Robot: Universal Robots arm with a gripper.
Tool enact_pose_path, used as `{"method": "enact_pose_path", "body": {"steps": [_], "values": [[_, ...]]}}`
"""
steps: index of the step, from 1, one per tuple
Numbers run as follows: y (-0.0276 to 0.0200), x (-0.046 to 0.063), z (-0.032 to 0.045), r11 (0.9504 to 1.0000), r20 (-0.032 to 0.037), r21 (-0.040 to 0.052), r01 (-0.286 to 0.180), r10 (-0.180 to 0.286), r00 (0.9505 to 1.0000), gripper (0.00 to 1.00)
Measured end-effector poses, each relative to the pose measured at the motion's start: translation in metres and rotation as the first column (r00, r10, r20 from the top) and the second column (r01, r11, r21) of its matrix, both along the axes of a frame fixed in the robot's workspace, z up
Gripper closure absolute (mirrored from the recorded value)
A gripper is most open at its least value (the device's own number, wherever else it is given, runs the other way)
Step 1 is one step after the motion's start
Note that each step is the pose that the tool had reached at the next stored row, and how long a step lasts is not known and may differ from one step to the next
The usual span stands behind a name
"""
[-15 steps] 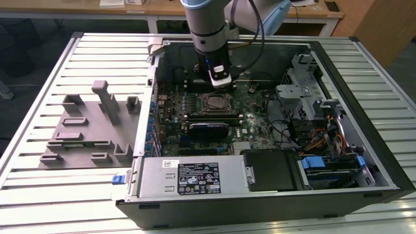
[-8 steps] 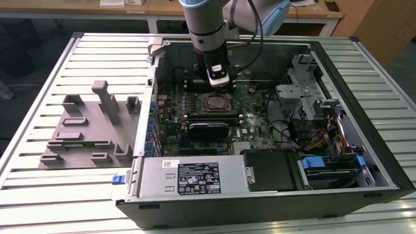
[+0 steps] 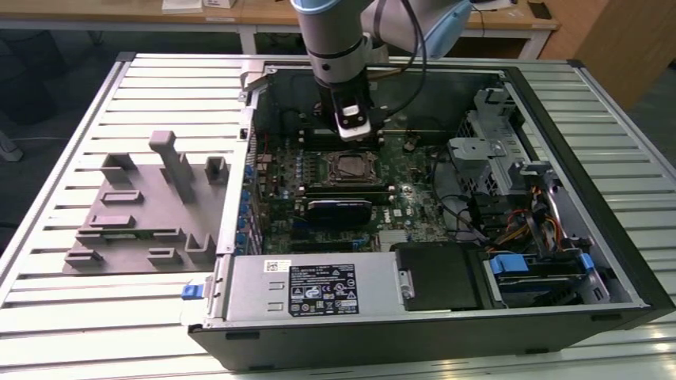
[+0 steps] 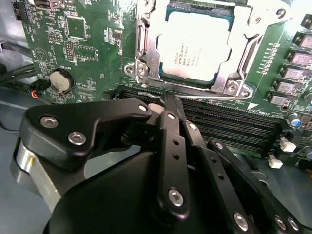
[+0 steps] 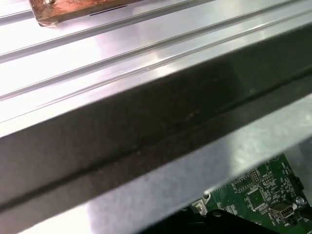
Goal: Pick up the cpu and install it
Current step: 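Install the first cpu locking lever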
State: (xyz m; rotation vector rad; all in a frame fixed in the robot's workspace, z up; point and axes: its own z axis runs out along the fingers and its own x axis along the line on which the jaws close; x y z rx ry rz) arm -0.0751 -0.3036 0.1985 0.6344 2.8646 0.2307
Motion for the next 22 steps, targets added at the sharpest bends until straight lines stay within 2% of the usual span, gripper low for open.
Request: {"method": "enact_pose_path", "body": {"steps": [9, 16, 22], "values": [[0.0013, -0.0004, -0.0022, 1.0, 0.0004, -0.0026, 0.001, -0.001, 1.0, 0.89], [0.0013, -0.0004, -0.003, 0.9999, 0.0006, -0.0101, 0.001, -0.001, 1.0, 0.89], [0.0013, -0.0004, -0.0042, 0.9998, 0.0006, -0.0206, 0.001, -0.001, 1.0, 0.89]]}}
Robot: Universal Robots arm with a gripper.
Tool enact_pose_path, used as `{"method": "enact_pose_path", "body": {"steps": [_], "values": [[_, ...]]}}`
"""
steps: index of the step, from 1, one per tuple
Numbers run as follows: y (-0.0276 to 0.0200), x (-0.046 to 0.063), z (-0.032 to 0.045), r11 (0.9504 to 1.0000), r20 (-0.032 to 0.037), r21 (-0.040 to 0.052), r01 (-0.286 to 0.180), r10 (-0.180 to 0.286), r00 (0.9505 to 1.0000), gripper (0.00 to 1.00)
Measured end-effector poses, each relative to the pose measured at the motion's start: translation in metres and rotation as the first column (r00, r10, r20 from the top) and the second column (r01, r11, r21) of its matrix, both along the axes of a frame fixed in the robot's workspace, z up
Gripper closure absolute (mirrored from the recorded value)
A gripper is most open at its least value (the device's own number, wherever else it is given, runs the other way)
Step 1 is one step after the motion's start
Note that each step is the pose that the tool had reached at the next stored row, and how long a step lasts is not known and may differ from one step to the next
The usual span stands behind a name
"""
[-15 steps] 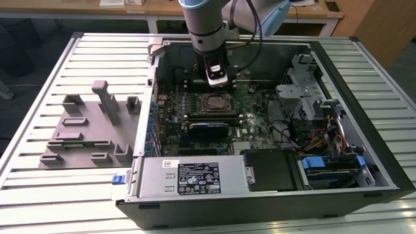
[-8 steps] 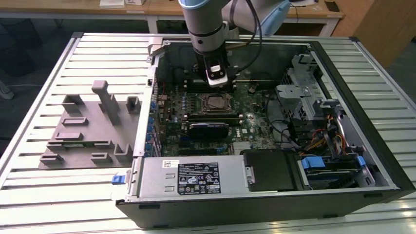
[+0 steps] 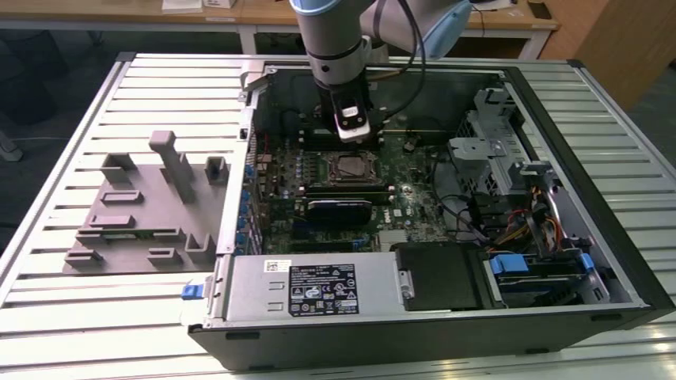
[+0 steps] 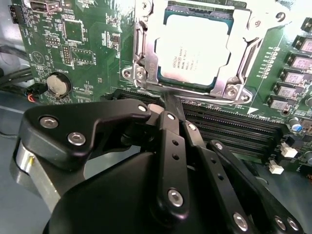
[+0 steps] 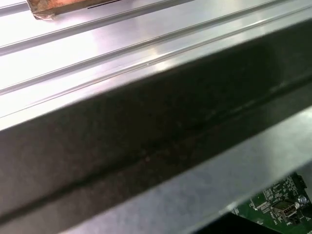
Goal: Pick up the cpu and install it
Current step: 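Install the first cpu locking lever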
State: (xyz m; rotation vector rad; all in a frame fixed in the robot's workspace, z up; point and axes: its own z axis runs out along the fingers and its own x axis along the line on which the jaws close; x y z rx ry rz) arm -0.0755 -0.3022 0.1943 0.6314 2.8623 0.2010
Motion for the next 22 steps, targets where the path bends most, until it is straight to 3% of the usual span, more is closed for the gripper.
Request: {"method": "enact_pose_path", "body": {"steps": [4, 22], "values": [[-0.0001, -0.0001, -0.0007, 1.0, -0.0002, -0.0037, 0.0, 0.0, 1.0, 0.89], [-0.0009, 0.0081, -0.0014, 1.0, 0.0001, -0.0034, 0.0, 0.0, 1.0, 0.89]]}}
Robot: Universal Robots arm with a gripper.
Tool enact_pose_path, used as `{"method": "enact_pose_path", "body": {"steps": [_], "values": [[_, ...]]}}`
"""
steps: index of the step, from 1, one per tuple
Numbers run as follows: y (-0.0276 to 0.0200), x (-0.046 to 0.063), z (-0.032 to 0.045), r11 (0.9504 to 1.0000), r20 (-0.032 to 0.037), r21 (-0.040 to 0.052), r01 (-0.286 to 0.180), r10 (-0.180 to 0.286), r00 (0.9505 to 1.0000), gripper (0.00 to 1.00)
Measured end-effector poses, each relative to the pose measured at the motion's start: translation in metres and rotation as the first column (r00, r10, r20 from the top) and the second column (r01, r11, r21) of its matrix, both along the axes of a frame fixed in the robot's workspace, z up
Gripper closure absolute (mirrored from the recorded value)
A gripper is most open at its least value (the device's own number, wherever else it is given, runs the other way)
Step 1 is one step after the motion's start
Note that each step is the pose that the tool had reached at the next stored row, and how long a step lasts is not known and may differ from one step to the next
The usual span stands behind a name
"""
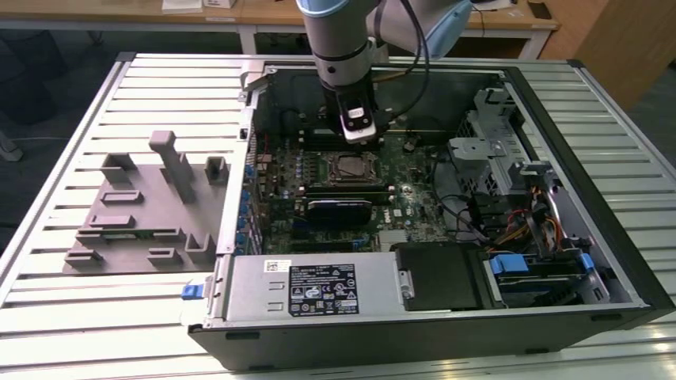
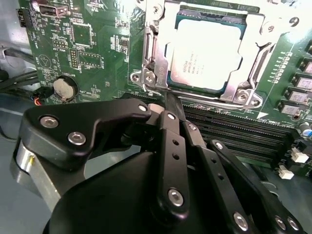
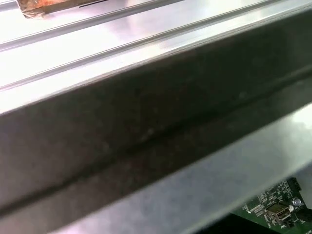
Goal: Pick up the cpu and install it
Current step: 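Install the first cpu locking lever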
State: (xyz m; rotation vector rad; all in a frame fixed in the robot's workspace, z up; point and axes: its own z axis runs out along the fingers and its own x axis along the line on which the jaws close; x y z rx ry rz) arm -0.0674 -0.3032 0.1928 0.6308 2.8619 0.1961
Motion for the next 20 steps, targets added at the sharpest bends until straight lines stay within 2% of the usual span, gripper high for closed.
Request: {"method": "enact_pose_path", "body": {"steps": [3, 4, 5, 15, 20], "values": [[-0.0015, 0.0, 0.0, 1.0, -0.0001, 0.0015, 0.0, 0.0, 1.0, 0.89], [-0.0022, 0.0, 0.0002, 0.9999, -0.0002, 0.0101, 0.0, 0.0, 1.0, 0.89], [-0.0022, 0.001, 0.0009, 0.9999, 0.0, 0.0111, 0.0, 0.0, 1.0, 0.89], [-0.0023, 0.001, 0.019, 0.9999, -0.0002, 0.0118, 0.0, 0.0, 1.0, 0.89], [-0.0022, 0.001, 0.0222, 0.9999, 0.0, 0.012, 0.0, 0.0, 1.0, 0.89]]}}
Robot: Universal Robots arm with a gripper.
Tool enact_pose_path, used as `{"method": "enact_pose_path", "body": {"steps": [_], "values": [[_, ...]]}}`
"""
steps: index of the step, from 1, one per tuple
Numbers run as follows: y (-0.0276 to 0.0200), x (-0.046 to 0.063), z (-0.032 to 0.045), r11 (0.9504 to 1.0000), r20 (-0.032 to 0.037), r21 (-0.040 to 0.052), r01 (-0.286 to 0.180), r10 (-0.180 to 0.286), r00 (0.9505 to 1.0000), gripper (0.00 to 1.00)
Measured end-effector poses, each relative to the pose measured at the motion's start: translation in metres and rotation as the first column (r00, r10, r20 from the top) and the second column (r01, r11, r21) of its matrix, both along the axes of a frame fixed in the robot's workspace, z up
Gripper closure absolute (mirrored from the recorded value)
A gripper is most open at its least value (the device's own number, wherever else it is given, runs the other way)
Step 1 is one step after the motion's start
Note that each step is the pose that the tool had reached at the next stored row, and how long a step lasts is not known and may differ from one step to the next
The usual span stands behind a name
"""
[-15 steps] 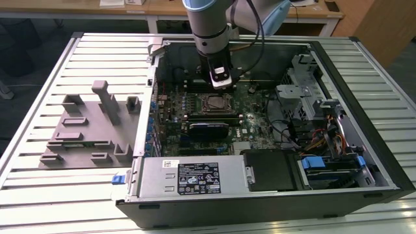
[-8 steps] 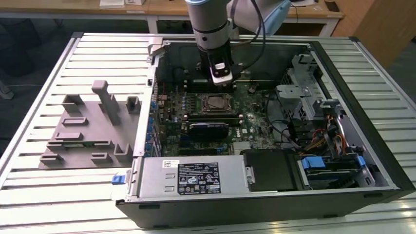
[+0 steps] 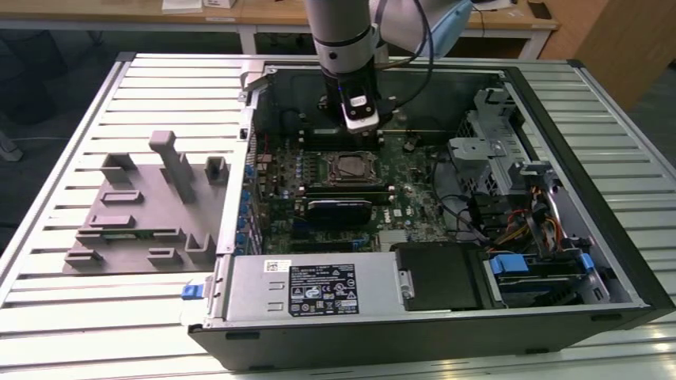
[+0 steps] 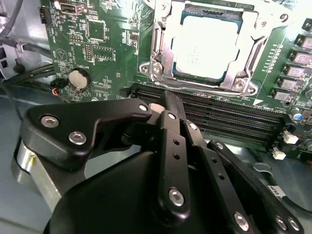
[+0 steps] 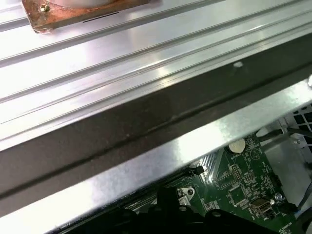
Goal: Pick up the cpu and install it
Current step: 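Install the first cpu locking lever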
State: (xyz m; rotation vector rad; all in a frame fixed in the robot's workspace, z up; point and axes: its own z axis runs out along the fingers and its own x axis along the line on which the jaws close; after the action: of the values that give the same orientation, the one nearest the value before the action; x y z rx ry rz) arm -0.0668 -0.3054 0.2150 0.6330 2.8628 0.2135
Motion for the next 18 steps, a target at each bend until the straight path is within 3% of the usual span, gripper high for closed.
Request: {"method": "enact_pose_path", "body": {"steps": [5, 8, 10, 12, 16, 18], "values": [[0.0, 0.0, 0.0002, 1.0, -0.0001, -0.0007, 0.0, 0.0, 1.0, 0.89], [-0.0001, 0.0, 0.0001, 0.9999, -0.0059, -0.015, 0.0, 0.0, 1.0, 0.89], [0.0, 0.0, -0.0001, 0.9996, -0.0167, -0.0295, 0.0, 0.0, 0.9999, 0.89], [-0.0001, 0.0001, -0.0004, 0.9991, -0.0316, -0.0422, -0.001, 0.0, 0.9995, 0.89], [-0.0016, 0.0004, -0.0006, 0.9982, -0.0634, -0.0594, -0.003, -0.001, 0.998, 0.89], [-0.0047, 0.0004, -0.0006, 0.998, -0.0737, -0.0631, -0.003, -0.002, 0.9973, 0.89]]}}
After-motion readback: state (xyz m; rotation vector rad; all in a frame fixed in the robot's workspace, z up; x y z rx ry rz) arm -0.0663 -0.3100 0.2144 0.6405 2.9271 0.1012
